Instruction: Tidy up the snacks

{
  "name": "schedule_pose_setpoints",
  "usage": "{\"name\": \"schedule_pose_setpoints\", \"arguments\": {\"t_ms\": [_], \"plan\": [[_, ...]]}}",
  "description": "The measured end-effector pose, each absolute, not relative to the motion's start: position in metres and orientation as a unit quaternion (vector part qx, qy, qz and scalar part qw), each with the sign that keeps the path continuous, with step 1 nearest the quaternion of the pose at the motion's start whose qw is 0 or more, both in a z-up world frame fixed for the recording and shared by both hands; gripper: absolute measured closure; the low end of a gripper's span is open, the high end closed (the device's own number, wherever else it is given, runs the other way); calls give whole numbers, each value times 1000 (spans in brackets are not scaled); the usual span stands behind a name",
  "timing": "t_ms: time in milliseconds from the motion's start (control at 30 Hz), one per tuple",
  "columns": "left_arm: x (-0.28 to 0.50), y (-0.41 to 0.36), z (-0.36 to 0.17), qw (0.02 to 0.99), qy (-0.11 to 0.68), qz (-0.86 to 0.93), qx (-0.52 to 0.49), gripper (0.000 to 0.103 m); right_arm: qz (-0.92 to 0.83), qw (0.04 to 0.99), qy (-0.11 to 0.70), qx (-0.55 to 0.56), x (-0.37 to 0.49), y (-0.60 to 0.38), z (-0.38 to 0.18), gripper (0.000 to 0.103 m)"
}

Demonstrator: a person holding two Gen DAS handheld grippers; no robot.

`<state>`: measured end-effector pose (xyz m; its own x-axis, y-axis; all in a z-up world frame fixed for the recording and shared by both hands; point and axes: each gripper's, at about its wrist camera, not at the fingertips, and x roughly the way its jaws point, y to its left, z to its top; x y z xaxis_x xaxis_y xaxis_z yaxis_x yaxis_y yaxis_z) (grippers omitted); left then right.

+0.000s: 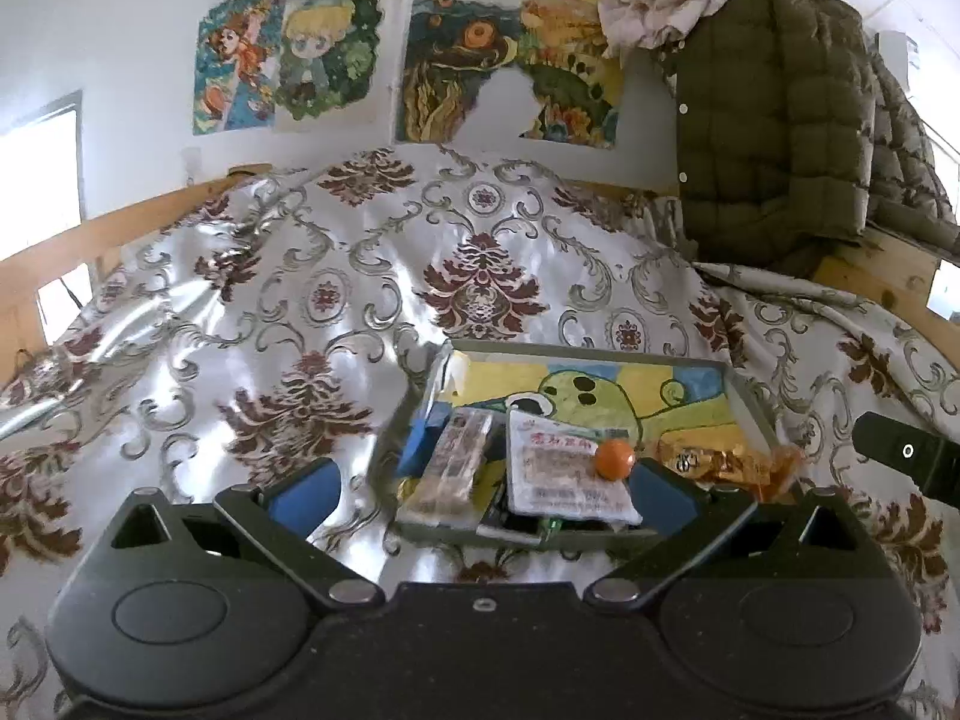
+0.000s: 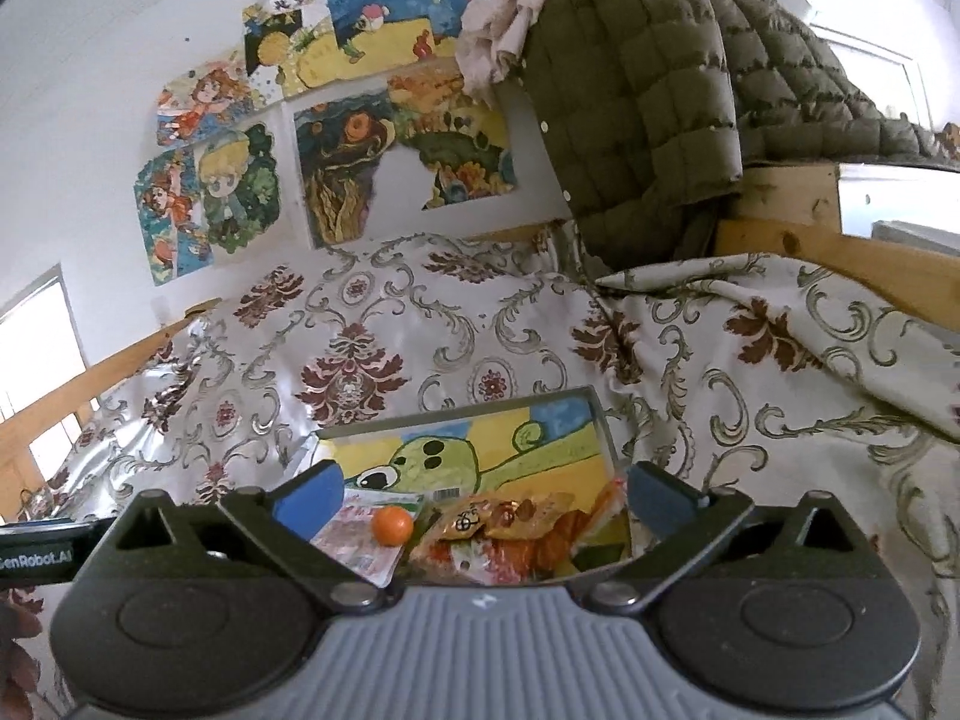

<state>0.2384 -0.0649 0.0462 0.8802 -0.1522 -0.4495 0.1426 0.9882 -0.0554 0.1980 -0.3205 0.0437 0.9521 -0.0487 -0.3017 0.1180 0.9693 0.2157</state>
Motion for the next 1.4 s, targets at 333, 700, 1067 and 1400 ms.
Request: {"name": "schedule_pose_setpoints", "arguments": {"t_ms": [333,700,1067,1400], "plan": [[176,-49,43,971,225,-72,-22,1,-48,984,148,88,135,-302,40,0],[117,-38,24,970,234,-64,-23,1,-52,984,157,65,74,-284,34,0],[79,-30,8,969,240,-53,-5,1,-54,979,190,44,37,-269,19,0],[64,-20,4,970,241,-36,-24,1,-44,979,197,26,24,-252,15,0]]}}
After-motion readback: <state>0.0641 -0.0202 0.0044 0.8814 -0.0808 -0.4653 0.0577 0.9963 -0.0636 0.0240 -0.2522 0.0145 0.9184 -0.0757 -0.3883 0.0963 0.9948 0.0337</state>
